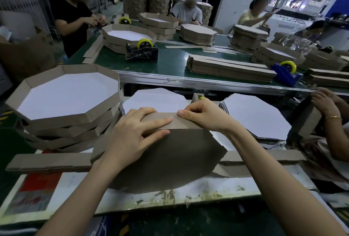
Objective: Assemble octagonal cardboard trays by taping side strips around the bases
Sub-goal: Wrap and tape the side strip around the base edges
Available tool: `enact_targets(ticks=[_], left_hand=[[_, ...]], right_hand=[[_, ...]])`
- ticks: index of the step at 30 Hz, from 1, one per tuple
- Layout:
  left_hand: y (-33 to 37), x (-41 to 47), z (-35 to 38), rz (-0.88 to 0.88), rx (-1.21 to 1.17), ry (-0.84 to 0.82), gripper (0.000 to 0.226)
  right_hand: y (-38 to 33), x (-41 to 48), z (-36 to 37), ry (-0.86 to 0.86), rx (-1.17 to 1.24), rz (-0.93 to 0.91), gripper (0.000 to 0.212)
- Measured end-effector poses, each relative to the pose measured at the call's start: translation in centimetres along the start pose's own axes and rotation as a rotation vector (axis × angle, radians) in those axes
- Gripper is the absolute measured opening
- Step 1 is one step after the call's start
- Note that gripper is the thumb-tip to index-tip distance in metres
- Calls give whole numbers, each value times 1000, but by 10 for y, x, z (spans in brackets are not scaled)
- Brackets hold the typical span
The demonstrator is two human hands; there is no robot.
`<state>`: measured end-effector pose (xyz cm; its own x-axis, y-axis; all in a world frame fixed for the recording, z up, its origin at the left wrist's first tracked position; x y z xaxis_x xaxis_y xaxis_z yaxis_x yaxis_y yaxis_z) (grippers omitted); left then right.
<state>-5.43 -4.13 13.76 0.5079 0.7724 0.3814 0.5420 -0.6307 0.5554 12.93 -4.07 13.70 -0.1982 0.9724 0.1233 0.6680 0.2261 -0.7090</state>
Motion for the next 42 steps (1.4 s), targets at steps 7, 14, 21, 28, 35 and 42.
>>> enact_targets(ticks=[7, 14, 21, 28, 35, 42], left_hand=[[10, 3, 3, 13, 27, -81, 41], [26, 9, 12, 40, -5, -132, 43], [17, 36, 22, -20, -22, -134, 31], [4, 55, 28, -67, -53, -105, 34], [-2, 67, 35, -89, -31, -111, 32], [-8, 73, 38, -87, -23, -91, 31]], right_hand=[[22, -1, -11, 92, 84, 106, 54], [160, -8, -57, 517, 259, 567, 34], [261, -6, -33, 425, 386, 853, 22], [325, 9, -33, 388, 280, 975, 3], [360, 21, -24, 369, 423, 1085, 18], [358, 21, -26, 498, 623, 1083, 7]])
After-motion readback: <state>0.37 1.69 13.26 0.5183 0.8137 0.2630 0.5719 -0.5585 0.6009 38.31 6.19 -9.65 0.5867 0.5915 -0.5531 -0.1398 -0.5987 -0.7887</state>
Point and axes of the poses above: each hand's wrist, its own x-axis towards the middle knuckle, its own z-axis out of the palm, y = z × x, the point moved 9 cm from there along x, towards the middle knuckle, and after that the axes turned 8 degrees about -z, right-handed, at the moved point
